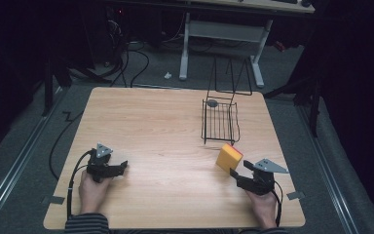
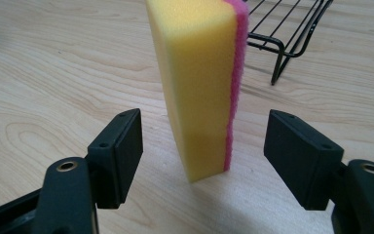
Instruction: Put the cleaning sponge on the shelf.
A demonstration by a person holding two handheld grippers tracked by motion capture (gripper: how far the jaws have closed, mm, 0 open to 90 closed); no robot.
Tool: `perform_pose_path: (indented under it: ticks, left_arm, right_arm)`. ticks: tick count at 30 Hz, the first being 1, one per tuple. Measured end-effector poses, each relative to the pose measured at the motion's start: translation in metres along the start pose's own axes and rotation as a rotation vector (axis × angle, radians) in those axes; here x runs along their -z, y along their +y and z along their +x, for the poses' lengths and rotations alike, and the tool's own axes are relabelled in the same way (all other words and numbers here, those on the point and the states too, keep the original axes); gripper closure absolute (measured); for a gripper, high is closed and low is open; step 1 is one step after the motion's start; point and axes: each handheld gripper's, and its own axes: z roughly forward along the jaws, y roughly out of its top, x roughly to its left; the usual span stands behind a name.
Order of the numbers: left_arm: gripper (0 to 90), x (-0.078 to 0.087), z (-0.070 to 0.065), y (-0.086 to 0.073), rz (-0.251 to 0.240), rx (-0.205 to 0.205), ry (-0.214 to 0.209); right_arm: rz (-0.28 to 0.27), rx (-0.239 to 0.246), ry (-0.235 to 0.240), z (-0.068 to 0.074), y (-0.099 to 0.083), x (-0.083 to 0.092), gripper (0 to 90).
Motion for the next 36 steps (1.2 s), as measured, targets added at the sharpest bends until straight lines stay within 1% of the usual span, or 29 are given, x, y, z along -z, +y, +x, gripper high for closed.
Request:
perform_pose_path:
  ticks: [2, 3, 6, 7, 11, 13, 14, 17, 18, 21, 23, 26, 27, 30, 33, 34, 36]
  left_arm:
    - [19.3, 0.000, 0.000, 0.000, 0.000, 0.000, 0.000]
    - [19.3, 0.000, 0.000, 0.000, 0.000, 0.000, 0.000]
    - [19.3, 0.000, 0.000, 0.000, 0.000, 0.000, 0.000]
    - [19.3, 0.000, 0.000, 0.000, 0.000, 0.000, 0.000]
    - [19.3, 0.000, 0.000, 0.000, 0.000, 0.000, 0.000]
    - [19.3, 0.000, 0.000, 0.000, 0.000, 0.000, 0.000]
    - [19.3, 0.000, 0.000, 0.000, 0.000, 0.000, 0.000]
    - [19.3, 0.000, 0.000, 0.000, 0.000, 0.000, 0.000]
    - [19.3, 0.000, 0.000, 0.000, 0.000, 0.000, 0.000]
    - [19.3, 0.000, 0.000, 0.000, 0.000, 0.000, 0.000]
    - [19.3, 0.000, 0.000, 0.000, 0.000, 0.000, 0.000]
    - [19.3, 0.000, 0.000, 0.000, 0.000, 0.000, 0.000]
    - [19.3, 0.000, 0.000, 0.000, 0.001, 0.000, 0.000]
    - [19.3, 0.000, 0.000, 0.000, 0.000, 0.000, 0.000]
    - [19.3, 0.000, 0.000, 0.000, 0.000, 0.000, 0.000]
    - [19.3, 0.000, 0.000, 0.000, 0.000, 0.000, 0.000]
    - [19.3, 0.000, 0.000, 0.000, 0.000, 0.000, 0.000]
  right_arm:
    - [0.002, 0.006, 0.000, 0.000, 0.002, -0.004, 30.7]
    - [0.005, -0.001, 0.000, 0.000, 0.003, -0.005, 30.7]
    - [0.007, 0.002, 0.008, -0.001, 0.006, -0.012, 31.2]
    - [0.012, -0.005, 0.011, -0.001, 0.006, -0.014, 31.2]
    - [0.030, 0.000, 0.028, -0.001, 0.007, -0.027, 32.3]
    - [0.032, 0.004, 0.029, -0.001, 0.008, -0.029, 32.4]
    - [0.041, -0.004, 0.032, -0.001, 0.008, -0.032, 32.6]
    - [0.055, -0.004, 0.036, -0.001, 0.007, -0.039, 33.5]
    - [0.062, -0.002, 0.036, -0.001, 0.006, -0.042, 35.0]
    - [0.059, -0.004, 0.033, -0.002, 0.005, -0.045, 37.1]
    - [0.062, -0.015, 0.037, -0.002, 0.005, -0.046, 38.9]
    - [0.066, -0.013, 0.035, -0.001, 0.004, -0.047, 40.7]
    - [0.070, -0.004, 0.033, -0.001, 0.004, -0.048, 43.6]
    - [0.070, 0.008, 0.029, 0.000, 0.004, -0.048, 46.2]
    - [0.069, 0.015, 0.026, 0.000, 0.004, -0.049, 50.2]
    - [0.071, 0.015, 0.025, 0.000, 0.004, -0.048, 53.0]
    - [0.070, 0.015, 0.026, 0.001, 0.004, -0.048, 54.4]
